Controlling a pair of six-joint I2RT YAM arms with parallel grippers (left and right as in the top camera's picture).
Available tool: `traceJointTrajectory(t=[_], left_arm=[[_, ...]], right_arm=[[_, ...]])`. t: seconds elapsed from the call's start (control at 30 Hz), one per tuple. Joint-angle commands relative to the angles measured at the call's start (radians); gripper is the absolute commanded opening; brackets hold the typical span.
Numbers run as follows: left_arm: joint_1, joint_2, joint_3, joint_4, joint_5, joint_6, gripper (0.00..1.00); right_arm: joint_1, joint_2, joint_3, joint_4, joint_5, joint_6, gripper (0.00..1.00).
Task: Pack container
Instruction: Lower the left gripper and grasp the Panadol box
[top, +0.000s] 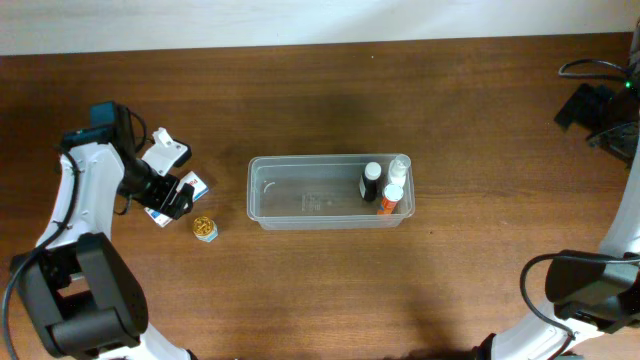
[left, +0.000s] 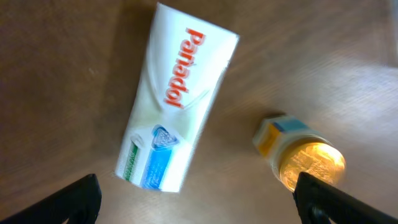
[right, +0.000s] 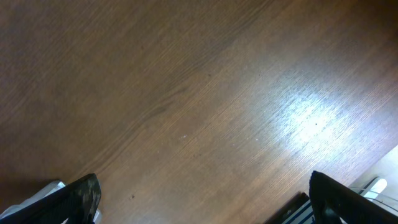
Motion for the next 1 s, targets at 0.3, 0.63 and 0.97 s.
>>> traceJointTrajectory(t=[0.3, 0.63, 0.97], left_arm=[[0.012, 0.051, -0.115, 0.326, -0.023, 0.063, 0.99], [0.012, 0.135, -0.116, 0.317, -0.023, 0.062, 0.99], [0.012, 0.135, -0.116, 0.290, -0.015, -0.146, 0.99]], right_arm=[[-0.003, -0.018, 0.014, -0.003, 0.005, 0.009, 0.98], [-0.003, -0.018, 0.014, -0.003, 0.005, 0.009, 0.98], [-0.003, -0.018, 0.014, -0.003, 0.005, 0.009, 0.98]])
